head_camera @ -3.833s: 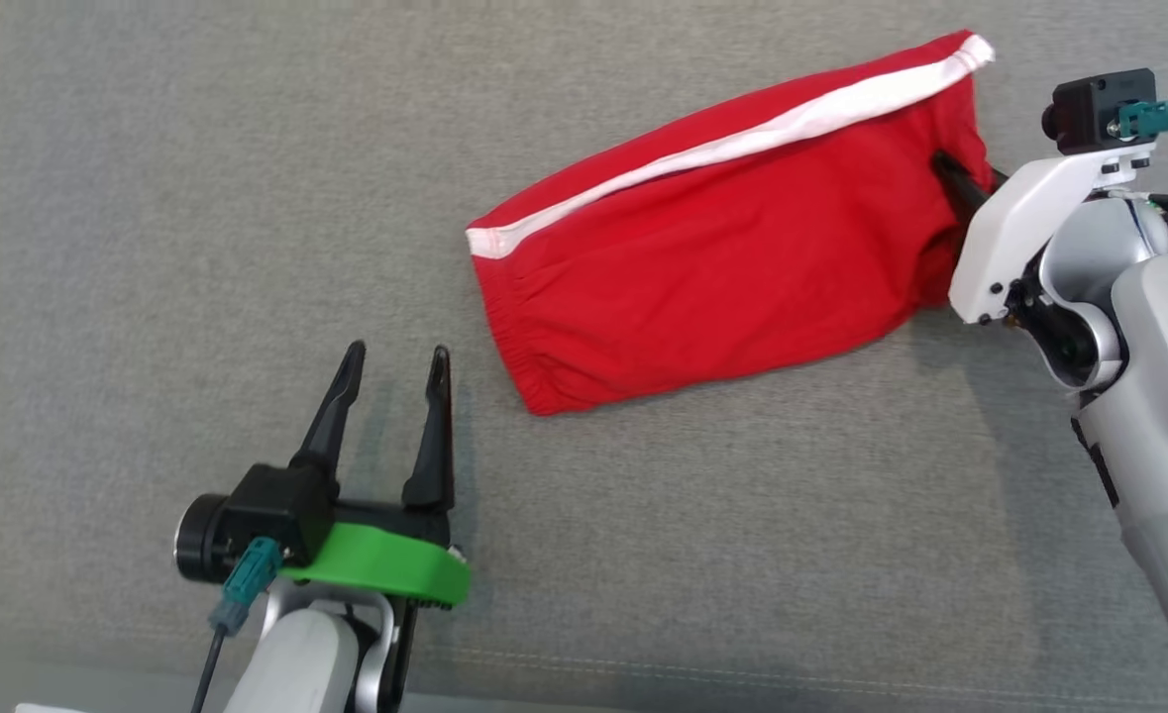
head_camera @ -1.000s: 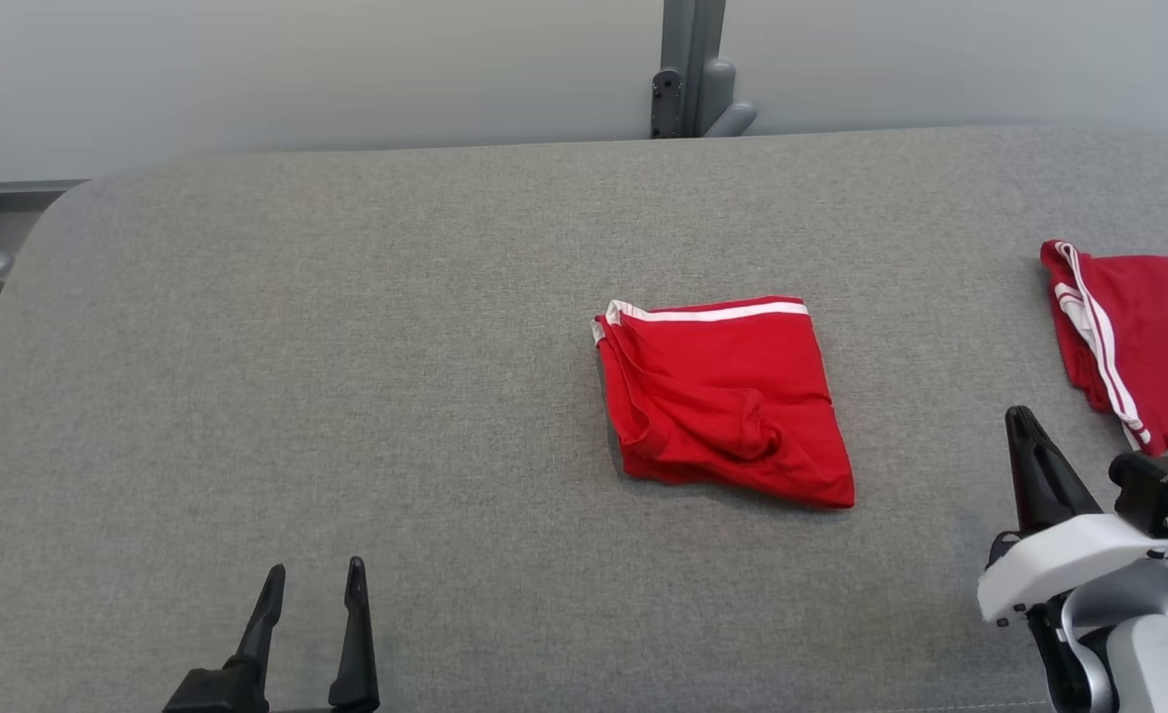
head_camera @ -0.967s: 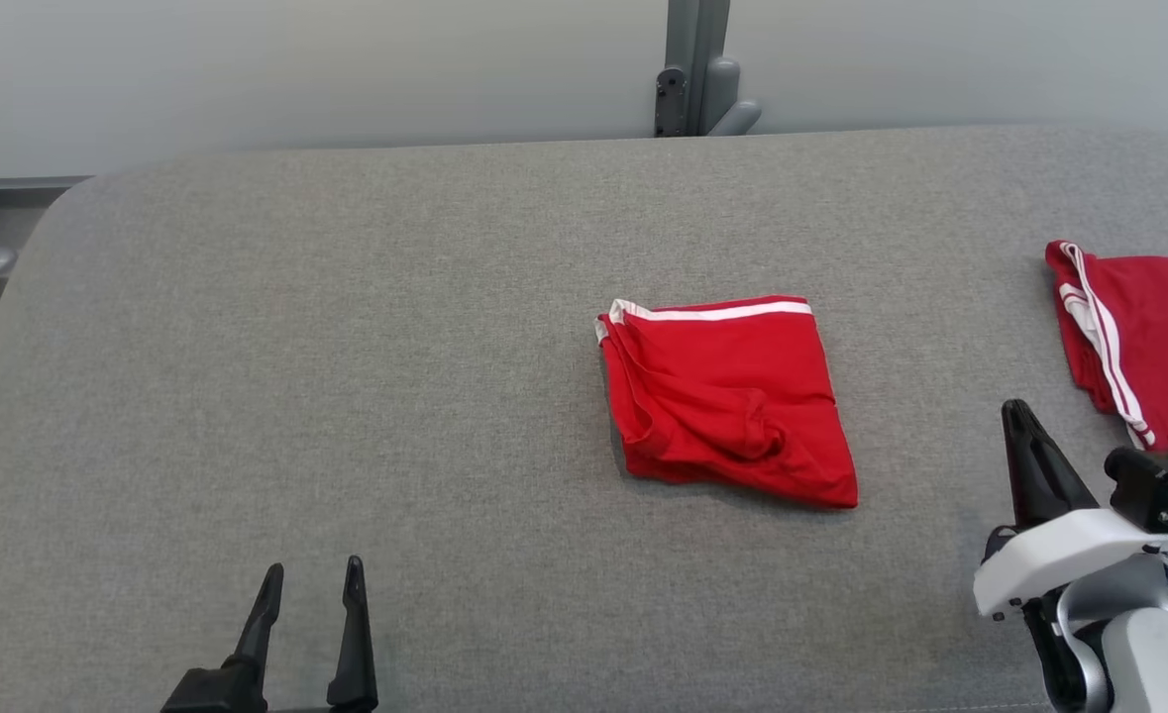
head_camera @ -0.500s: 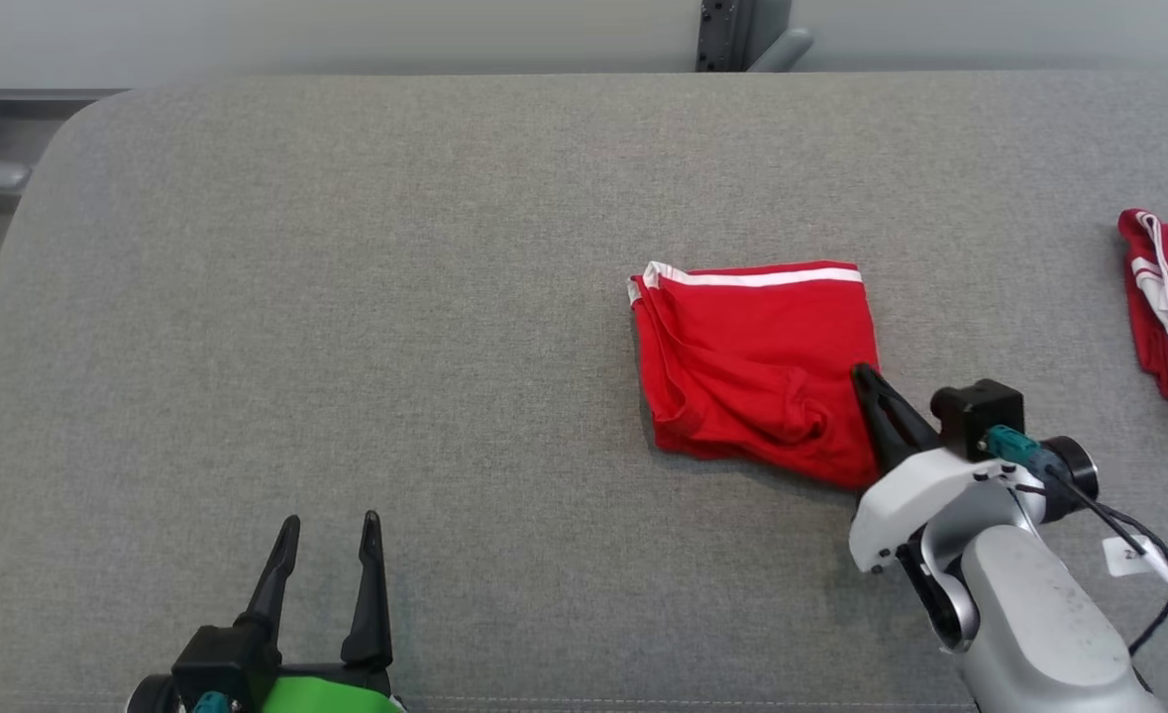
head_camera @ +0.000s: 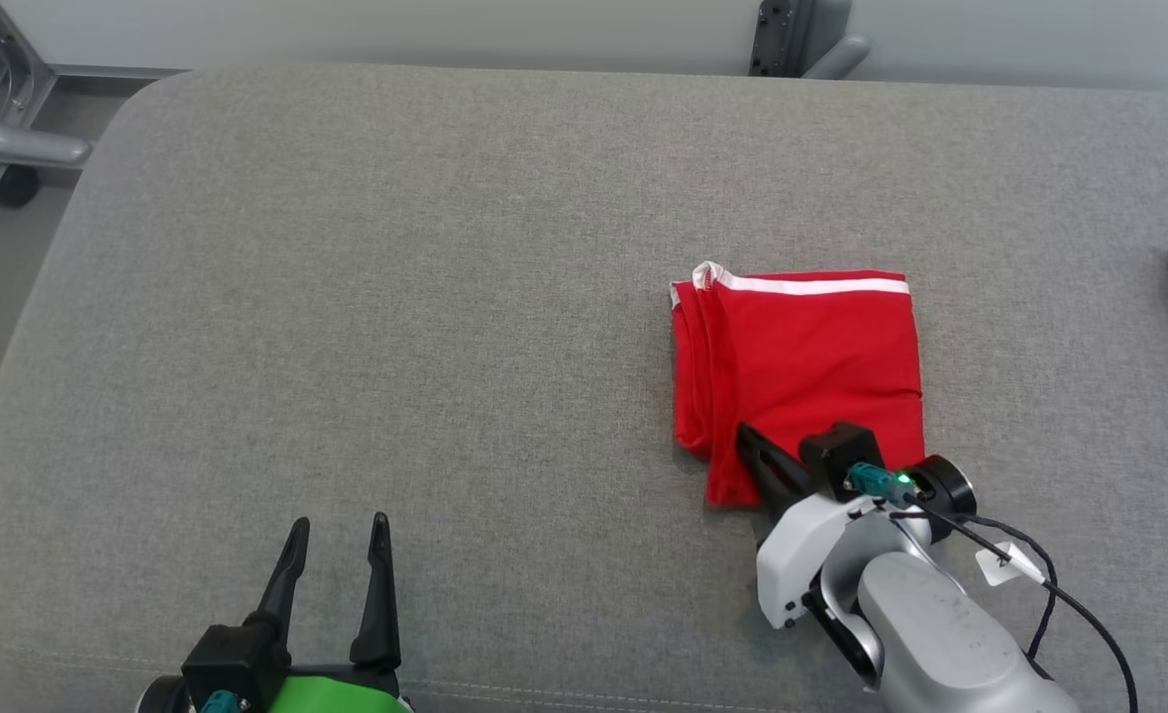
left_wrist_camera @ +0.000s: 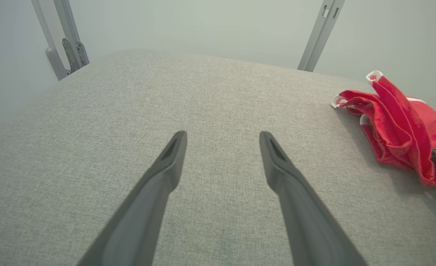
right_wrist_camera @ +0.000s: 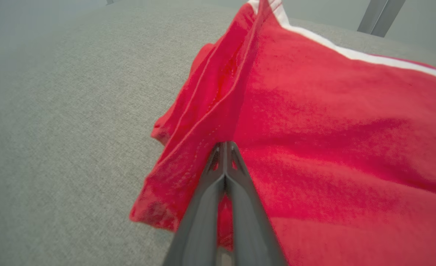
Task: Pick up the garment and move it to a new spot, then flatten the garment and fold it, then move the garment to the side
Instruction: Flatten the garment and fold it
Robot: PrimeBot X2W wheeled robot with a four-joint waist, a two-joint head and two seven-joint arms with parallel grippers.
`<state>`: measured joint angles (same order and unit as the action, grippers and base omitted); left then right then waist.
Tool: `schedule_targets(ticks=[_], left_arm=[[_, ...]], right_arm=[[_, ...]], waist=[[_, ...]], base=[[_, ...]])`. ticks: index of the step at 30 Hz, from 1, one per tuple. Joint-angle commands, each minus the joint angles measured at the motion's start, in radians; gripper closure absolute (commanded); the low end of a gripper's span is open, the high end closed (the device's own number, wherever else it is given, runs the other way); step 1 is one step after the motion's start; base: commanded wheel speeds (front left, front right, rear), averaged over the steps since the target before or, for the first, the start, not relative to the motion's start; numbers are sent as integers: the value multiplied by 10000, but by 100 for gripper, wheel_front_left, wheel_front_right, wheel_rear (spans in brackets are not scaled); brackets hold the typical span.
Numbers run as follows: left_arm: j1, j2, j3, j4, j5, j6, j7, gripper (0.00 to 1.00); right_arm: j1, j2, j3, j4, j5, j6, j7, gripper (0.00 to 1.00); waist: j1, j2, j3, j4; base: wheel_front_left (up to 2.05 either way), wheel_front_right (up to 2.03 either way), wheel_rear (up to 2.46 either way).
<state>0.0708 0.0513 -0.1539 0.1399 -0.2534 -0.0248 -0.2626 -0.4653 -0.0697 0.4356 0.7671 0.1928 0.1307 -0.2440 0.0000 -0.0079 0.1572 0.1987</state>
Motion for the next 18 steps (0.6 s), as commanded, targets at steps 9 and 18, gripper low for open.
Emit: schedule_targets(ticks=[9, 18], left_arm=[[219, -3, 32, 64, -42, 108, -23, 0], [587, -2, 230, -74, -93, 252, -23, 0]], right_arm=[[-277, 158, 1352, 523, 506, -4, -182, 100], [575, 87, 1048, -1037, 566, -4, -205, 100]], waist=[[0, 79, -349, 93], [0, 79, -889, -321]], base=[[0, 0, 0], [0, 0, 0]])
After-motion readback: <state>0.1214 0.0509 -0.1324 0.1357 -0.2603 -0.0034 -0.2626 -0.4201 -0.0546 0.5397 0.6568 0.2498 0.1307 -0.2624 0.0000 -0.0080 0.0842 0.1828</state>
